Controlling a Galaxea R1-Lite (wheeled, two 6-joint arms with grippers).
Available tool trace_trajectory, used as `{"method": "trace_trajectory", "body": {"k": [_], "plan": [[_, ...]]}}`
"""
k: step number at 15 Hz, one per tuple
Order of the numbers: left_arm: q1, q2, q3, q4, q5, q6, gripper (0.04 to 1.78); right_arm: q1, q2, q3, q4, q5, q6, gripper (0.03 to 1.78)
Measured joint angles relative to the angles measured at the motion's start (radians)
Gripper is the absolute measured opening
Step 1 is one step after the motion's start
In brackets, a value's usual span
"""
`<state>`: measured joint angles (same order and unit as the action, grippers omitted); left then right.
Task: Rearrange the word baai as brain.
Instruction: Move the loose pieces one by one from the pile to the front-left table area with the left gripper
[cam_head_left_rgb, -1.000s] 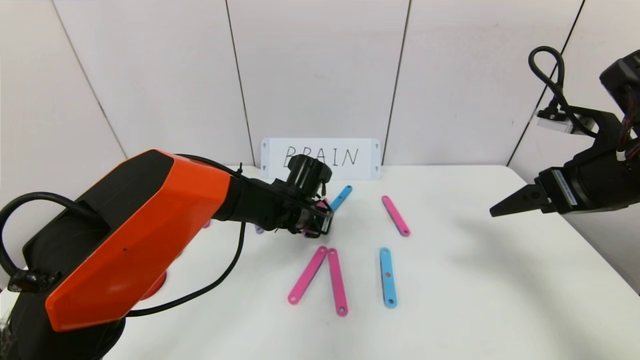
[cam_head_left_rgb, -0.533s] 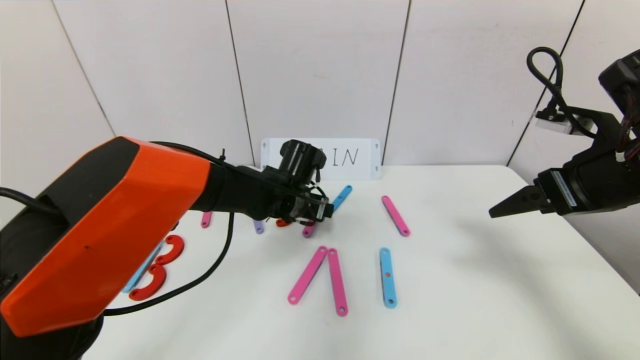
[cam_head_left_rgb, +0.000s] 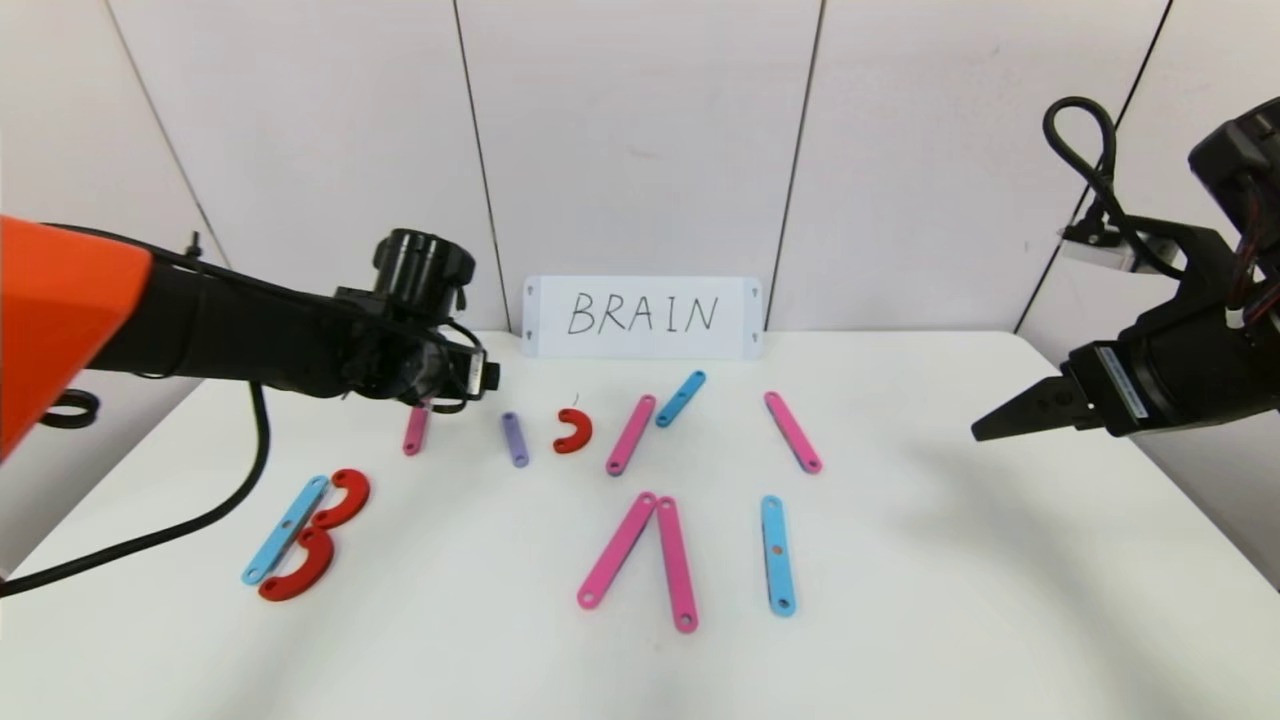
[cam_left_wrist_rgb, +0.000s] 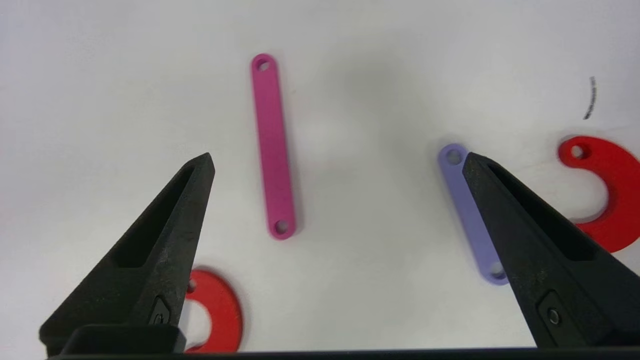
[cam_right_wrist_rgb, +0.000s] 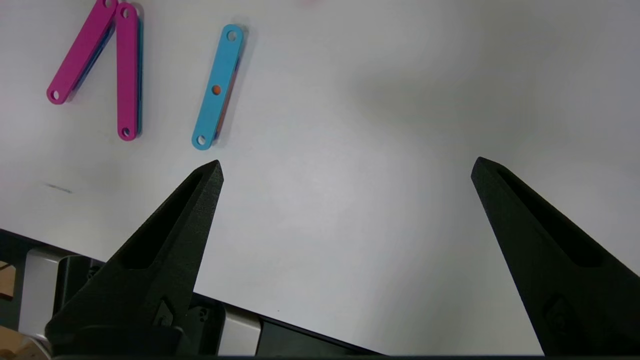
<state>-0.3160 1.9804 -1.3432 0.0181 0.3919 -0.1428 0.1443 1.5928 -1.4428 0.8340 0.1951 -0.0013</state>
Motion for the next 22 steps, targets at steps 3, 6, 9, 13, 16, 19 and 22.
{"method": "trace_trajectory", "body": {"k": [3, 6, 9, 13, 16, 19, 22], "plan": [[0.046, -0.087, 0.125, -0.008, -0.003, -0.003, 1.74, 0.011, 0.000, 0.004, 0.001, 0.000, 0.000, 1.74], [0.080, -0.124, 0.183, -0.011, -0.013, -0.014, 1.74, 0.020, -0.003, 0.008, 0.000, 0.000, 0.000, 1.74], [0.099, -0.124, 0.206, -0.012, -0.055, -0.079, 1.74, 0.026, -0.009, 0.010, 0.000, 0.000, 0.000, 1.74], [0.103, -0.087, 0.204, -0.013, -0.084, -0.119, 1.74, 0.027, -0.014, 0.013, 0.000, 0.001, 0.000, 1.74], [0.111, -0.037, 0.189, -0.013, -0.089, -0.136, 1.74, 0.026, -0.014, 0.014, 0.000, 0.001, 0.000, 1.74], [0.122, 0.002, 0.171, -0.050, -0.132, -0.178, 1.74, 0.031, -0.012, 0.015, 0.000, 0.001, 0.000, 1.74], [0.140, 0.027, 0.162, -0.082, -0.183, -0.183, 1.74, 0.034, -0.011, 0.016, 0.000, 0.001, 0.000, 1.74]]}}
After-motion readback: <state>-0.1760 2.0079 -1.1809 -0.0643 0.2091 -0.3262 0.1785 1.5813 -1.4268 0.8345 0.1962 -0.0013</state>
